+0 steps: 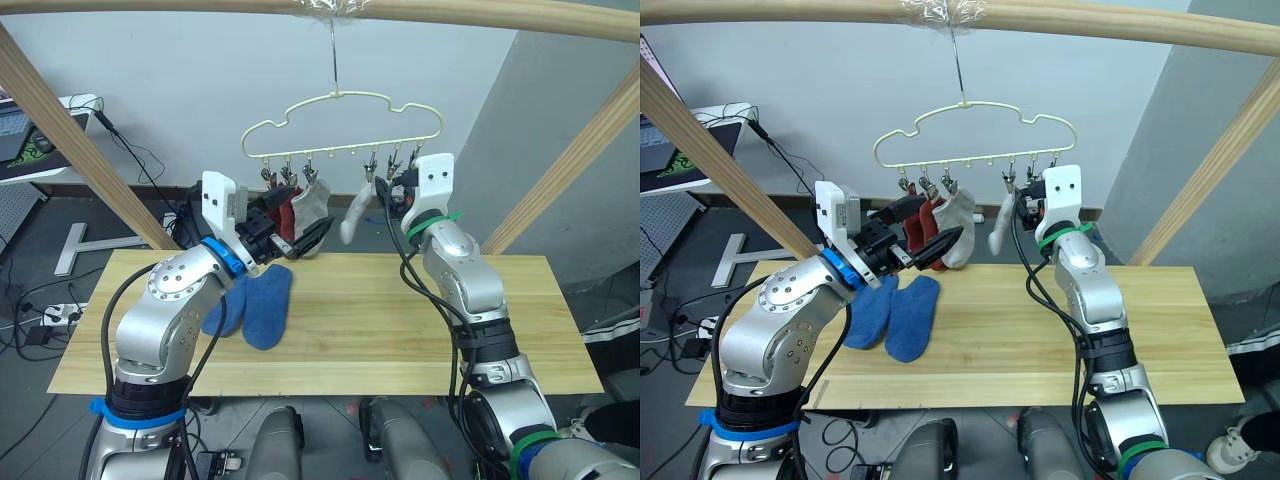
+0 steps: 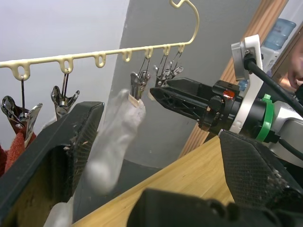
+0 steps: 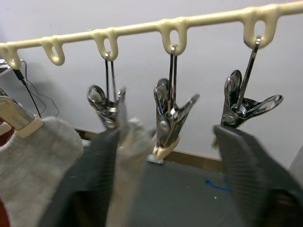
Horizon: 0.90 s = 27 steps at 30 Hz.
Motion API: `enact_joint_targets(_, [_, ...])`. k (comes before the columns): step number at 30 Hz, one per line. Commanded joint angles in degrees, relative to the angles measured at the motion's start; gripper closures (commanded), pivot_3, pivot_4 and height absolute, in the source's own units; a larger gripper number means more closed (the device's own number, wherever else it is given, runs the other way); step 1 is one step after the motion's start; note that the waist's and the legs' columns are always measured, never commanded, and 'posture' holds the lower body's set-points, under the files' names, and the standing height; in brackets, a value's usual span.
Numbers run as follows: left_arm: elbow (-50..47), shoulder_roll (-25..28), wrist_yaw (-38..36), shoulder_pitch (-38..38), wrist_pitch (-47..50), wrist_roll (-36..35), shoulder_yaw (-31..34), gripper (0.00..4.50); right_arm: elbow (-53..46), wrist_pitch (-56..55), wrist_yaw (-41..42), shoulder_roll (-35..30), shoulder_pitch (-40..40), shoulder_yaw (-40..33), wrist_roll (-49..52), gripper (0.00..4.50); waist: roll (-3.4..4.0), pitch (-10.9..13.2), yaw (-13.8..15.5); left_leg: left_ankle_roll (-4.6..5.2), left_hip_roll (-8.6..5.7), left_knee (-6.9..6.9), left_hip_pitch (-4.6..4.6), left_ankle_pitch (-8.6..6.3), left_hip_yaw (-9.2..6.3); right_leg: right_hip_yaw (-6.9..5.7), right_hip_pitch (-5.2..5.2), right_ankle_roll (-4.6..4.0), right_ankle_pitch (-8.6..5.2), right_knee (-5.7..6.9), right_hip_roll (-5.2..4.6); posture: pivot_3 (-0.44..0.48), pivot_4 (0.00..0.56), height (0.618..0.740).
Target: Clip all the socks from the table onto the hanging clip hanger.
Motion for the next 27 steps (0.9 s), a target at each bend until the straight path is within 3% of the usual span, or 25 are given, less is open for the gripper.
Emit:
enact_joint_targets(1, [-2.22,0.55,-0.18,-1.13,-0.92,-0.48,0.21,0.0,0.12,-1.85,-0.65,0.42,-2.27,-1.24,-0.41,0.03,0.0,0.0,0.01,0.0,0.0,0.0,0.0,0.0,0.0,0.0,0.0,0.0,0.0,0.0,0.0,0.018,0.262,0.74])
enact_joint_targets(8, [-2.07,0.6,-0.14,-1.47,-0.84,-0.36,0.17,0.0,1.19,-2.75,-0.82,0.9,-3.08,-1.85,-0.32,0.03,0.01,0.01,0.17,0.0,0.0,0.0,0.0,0.0,0.0,-0.01,0.0,0.0,0.0,-0.01,0.0,0.02,0.266,0.74])
enact_joint_targets(11, [-2.15,0.69,-0.16,-1.32,-0.77,-0.41,0.28,0.0,1.22,-2.82,-0.86,0.94,-3.02,-1.86,-0.3,0.65,0.02,0.01,0.18,0.0,0.0,0.0,0.0,0.0,0.0,0.0,0.0,0.0,0.0,-0.01,0.0,0.02,0.266,0.74])
enact_joint_targets(15, [-2.42,0.8,-0.07,-1.16,-0.67,-0.41,0.34,0.0,0.26,-2.41,-0.4,0.78,-2.55,-1.63,-0.1,2.0,0.02,0.02,0.19,0.0,0.0,0.0,0.0,0.0,0.0,0.0,0.0,0.0,0.0,-0.01,0.0,0.024,0.266,0.74])
enact_joint_targets(26, [-2.96,0.75,0.19,-0.88,-0.51,-0.83,0.38,0.0,-10.47,2.16,0.79,0.24,3.44,-0.28,0.04,2.0,0.04,0.03,0.5,0.0,0.01,0.0,0.0,0.0,-0.04,0.01,0.0,0.0,0.0,-0.01,0.0,0.021,0.266,0.74])
enact_joint_targets(27, [-2.85,0.71,0.1,-1.08,-0.53,-0.82,0.21,0.0,-9.79,2.5,0.16,0.75,3.22,-0.77,0.23,2.2,0.04,0.03,0.5,0.0,0.01,0.01,0.0,0.0,-0.04,0.01,0.0,0.0,0.0,0.0,0.0,0.015,0.262,0.74])
